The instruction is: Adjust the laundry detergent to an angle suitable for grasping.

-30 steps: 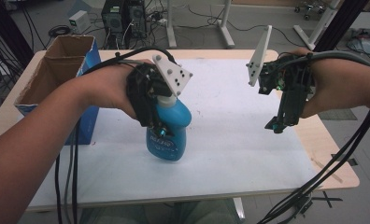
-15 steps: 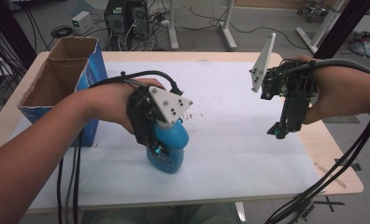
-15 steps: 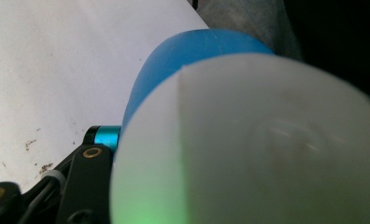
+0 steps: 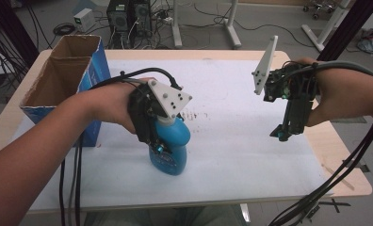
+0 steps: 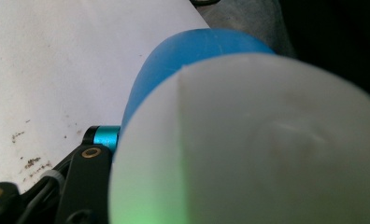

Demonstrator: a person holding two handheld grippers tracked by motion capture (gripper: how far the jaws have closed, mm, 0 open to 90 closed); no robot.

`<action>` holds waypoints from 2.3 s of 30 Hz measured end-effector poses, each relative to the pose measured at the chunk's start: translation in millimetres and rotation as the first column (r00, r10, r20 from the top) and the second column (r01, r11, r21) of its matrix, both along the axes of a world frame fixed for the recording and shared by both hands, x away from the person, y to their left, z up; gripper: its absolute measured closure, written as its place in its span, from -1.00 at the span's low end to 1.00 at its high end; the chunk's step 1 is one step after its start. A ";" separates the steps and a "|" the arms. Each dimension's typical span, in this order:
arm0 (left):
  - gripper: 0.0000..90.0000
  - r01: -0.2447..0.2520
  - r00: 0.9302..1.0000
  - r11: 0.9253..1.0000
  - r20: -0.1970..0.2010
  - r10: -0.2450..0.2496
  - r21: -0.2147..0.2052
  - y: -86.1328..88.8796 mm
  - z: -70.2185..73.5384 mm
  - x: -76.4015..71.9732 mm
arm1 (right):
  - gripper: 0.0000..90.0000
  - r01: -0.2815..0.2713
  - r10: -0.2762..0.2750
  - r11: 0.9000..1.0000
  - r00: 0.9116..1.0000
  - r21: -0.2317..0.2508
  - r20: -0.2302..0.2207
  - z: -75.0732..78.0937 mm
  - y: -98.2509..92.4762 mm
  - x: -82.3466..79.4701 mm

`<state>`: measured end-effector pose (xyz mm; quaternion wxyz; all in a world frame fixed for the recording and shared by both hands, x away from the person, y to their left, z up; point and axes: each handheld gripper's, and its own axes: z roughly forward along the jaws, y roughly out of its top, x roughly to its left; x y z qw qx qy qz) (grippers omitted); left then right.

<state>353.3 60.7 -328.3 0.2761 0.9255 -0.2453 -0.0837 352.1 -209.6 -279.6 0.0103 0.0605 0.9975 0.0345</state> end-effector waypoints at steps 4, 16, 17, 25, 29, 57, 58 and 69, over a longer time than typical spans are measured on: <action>-0.07 -0.020 1.000 1.000 -0.014 0.020 0.007 0.1 -0.3 0.6 | -0.94 -0.002 0.002 1.000 1.000 0.000 0.001 -0.5 1.6 0.7; -0.25 -0.063 0.997 0.998 -0.041 0.064 0.022 1.8 4.6 0.2 | -0.94 -0.003 0.003 1.000 1.000 -0.003 0.000 -1.5 3.3 0.4; -0.27 -0.067 0.997 0.997 -0.038 0.068 0.024 2.3 6.3 -0.7 | -0.94 -0.003 0.003 1.000 1.000 -0.002 0.002 -1.6 3.7 0.3; -0.38 -0.095 0.995 0.995 -0.033 0.097 0.043 -0.4 10.7 -4.7 | -0.94 -0.013 0.013 1.000 1.000 -0.002 0.005 -0.6 6.8 -1.0; -0.44 -0.108 0.994 0.992 -0.014 0.109 0.060 -0.1 14.7 -8.2 | -0.94 -0.019 0.019 1.000 1.000 -0.001 0.007 -0.4 7.2 -1.8; -0.67 -0.263 0.963 0.938 0.117 0.242 0.225 15.9 46.4 -5.4 | -0.94 -0.036 0.036 0.999 0.999 0.005 0.022 7.9 14.0 -4.2; -0.69 -0.271 0.961 0.934 0.124 0.248 0.231 16.4 46.7 -4.2 | -0.94 -0.037 0.037 0.999 0.999 0.005 0.022 7.9 14.3 -4.1; -0.77 -0.328 0.942 0.899 0.179 0.286 0.291 25.0 61.2 -2.9 | -0.94 -0.046 0.046 0.999 0.999 0.012 0.024 9.8 15.3 -2.4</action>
